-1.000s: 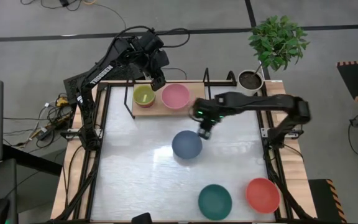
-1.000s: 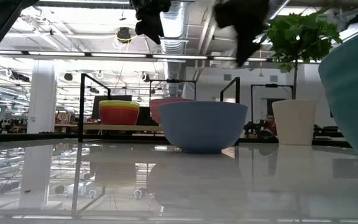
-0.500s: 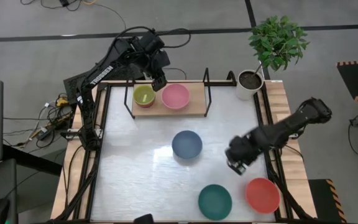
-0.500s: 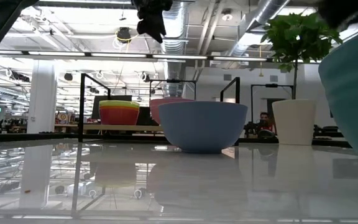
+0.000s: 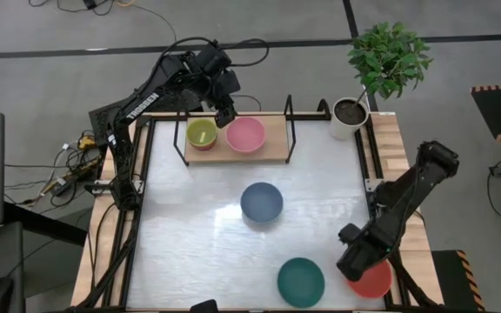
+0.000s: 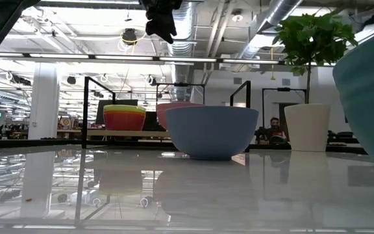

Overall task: Place and stack bowls onto a shelf
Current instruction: Move the orange bowl to the center of the table

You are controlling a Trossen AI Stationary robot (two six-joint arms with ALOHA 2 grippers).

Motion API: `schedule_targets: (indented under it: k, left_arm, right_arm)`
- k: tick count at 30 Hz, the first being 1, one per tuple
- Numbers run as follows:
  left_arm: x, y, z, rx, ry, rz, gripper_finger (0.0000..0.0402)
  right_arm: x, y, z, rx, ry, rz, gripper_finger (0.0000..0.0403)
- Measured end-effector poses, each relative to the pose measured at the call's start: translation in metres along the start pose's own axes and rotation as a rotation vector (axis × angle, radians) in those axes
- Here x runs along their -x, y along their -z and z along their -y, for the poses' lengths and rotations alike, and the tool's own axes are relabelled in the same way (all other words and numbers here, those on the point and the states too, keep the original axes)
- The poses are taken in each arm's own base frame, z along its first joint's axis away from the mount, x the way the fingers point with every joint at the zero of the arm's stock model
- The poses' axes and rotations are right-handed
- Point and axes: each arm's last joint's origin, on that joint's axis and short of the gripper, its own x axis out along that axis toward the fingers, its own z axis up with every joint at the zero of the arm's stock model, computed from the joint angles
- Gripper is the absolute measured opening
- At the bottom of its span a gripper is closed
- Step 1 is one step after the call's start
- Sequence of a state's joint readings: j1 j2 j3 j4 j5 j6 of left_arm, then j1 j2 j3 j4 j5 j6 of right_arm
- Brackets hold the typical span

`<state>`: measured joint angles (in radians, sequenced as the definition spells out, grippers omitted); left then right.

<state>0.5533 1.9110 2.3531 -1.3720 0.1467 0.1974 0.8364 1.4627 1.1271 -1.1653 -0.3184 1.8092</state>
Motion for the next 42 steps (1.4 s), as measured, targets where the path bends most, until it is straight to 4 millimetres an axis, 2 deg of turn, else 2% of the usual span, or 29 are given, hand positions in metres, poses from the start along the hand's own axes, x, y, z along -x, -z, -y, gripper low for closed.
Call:
schedule_targets:
  k: [8, 15, 19, 23, 28, 35, 38, 42]
  left_arm:
    - [0.0, 0.0, 0.0, 0.0, 0.0, -0.001, 0.0208]
    - [0.0, 0.001, 0.0, -0.026, 0.001, -0.006, 0.0208]
    - [0.0, 0.001, 0.0, -0.03, 0.001, -0.006, 0.0208]
    - [0.0, 0.001, 0.0, -0.045, 0.001, -0.006, 0.0208]
    - [0.0, 0.001, 0.0, -0.062, 0.001, -0.006, 0.0208]
    - [0.0, 0.001, 0.0, -0.074, 0.001, -0.007, 0.0208]
    - [0.0, 0.001, 0.0, -0.08, 0.001, -0.007, 0.0208]
    - [0.0, 0.001, 0.0, -0.088, 0.001, -0.007, 0.0208]
  right_arm:
    - [-0.031, -0.006, -0.02, 0.033, 0.082, 0.023, 0.0018]
    - [-0.044, -0.031, -0.033, 0.079, 0.125, 0.152, 0.0018]
    - [-0.044, -0.043, -0.03, 0.087, 0.137, 0.266, 0.0018]
    - [-0.045, -0.059, -0.02, 0.072, 0.153, 0.352, 0.0018]
    - [-0.047, -0.094, -0.009, 0.098, 0.151, 0.468, 0.0018]
    - [-0.04, -0.153, -0.014, 0.267, 0.038, 0.525, 0.0018]
    - [-0.034, -0.17, -0.012, 0.322, 0.038, 0.541, 0.0018]
    - [-0.022, -0.188, -0.012, 0.504, 0.045, 0.643, 0.0023]
